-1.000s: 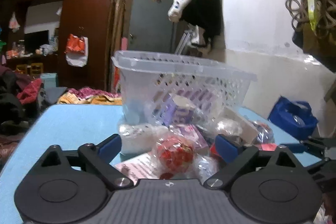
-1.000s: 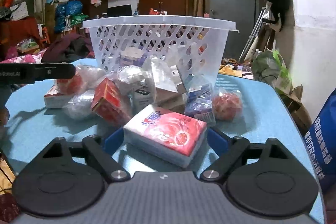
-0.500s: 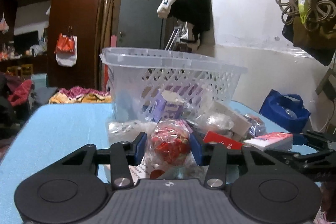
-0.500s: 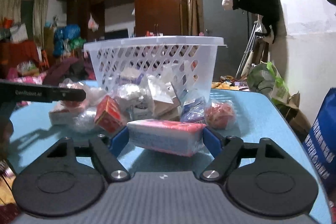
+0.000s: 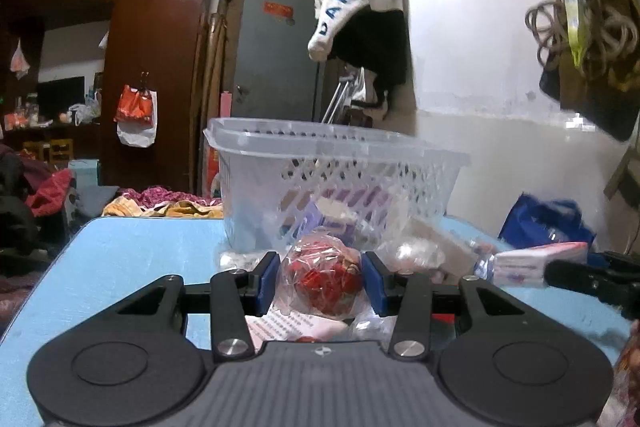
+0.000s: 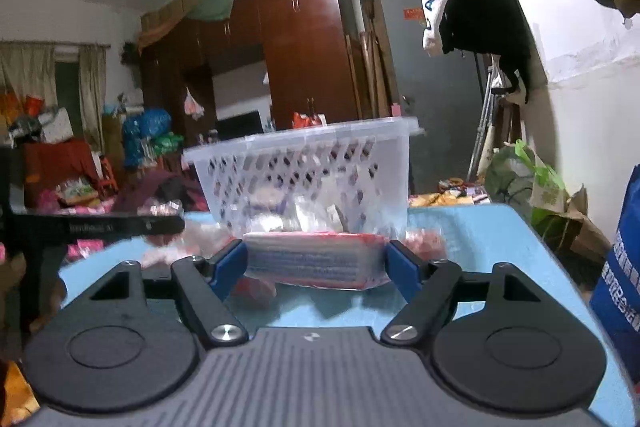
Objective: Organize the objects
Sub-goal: 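Release the red ball and pink tissue pack into the basket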
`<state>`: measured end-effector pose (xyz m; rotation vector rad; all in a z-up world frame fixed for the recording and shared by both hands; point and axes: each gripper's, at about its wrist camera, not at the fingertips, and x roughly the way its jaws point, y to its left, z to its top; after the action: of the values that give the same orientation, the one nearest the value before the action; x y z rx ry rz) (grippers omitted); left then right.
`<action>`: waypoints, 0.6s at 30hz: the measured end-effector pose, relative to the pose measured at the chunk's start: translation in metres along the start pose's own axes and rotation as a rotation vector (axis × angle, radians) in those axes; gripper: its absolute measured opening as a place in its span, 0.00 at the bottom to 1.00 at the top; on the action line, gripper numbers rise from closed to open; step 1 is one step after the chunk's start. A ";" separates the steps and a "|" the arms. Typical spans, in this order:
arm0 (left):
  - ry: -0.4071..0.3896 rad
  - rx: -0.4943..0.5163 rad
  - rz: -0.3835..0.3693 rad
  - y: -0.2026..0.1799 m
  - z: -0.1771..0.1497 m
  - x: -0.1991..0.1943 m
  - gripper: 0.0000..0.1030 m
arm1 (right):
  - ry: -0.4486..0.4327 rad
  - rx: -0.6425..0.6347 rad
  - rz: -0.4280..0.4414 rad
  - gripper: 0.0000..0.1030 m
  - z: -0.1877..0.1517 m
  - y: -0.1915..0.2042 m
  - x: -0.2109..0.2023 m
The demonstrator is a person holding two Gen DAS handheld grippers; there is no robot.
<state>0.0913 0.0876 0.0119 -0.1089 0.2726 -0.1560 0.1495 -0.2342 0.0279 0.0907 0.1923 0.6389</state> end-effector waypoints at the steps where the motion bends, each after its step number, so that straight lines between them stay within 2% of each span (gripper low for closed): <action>1: -0.014 -0.024 -0.021 0.002 0.007 -0.004 0.47 | -0.012 0.001 0.000 0.76 0.005 0.000 -0.001; 3: -0.063 -0.029 -0.054 0.000 0.028 -0.015 0.47 | -0.048 0.011 0.001 0.76 0.021 -0.002 0.001; 5: -0.098 0.016 -0.042 -0.007 0.054 -0.018 0.47 | -0.075 0.020 0.017 0.76 0.038 -0.003 0.006; 10: -0.074 0.036 -0.057 -0.011 0.117 0.018 0.47 | -0.120 -0.035 0.031 0.76 0.106 0.003 0.039; 12: -0.023 0.039 -0.010 -0.010 0.136 0.050 0.47 | -0.093 -0.068 0.018 0.76 0.133 0.003 0.064; 14: 0.052 -0.001 -0.006 -0.002 0.142 0.076 0.47 | -0.038 -0.095 -0.001 0.76 0.151 0.001 0.094; 18: 0.127 0.006 0.035 0.002 0.138 0.104 0.47 | 0.094 -0.122 -0.020 0.76 0.160 -0.008 0.142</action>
<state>0.2286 0.0845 0.1172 -0.0879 0.4007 -0.1287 0.2987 -0.1594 0.1617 -0.0588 0.2442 0.6337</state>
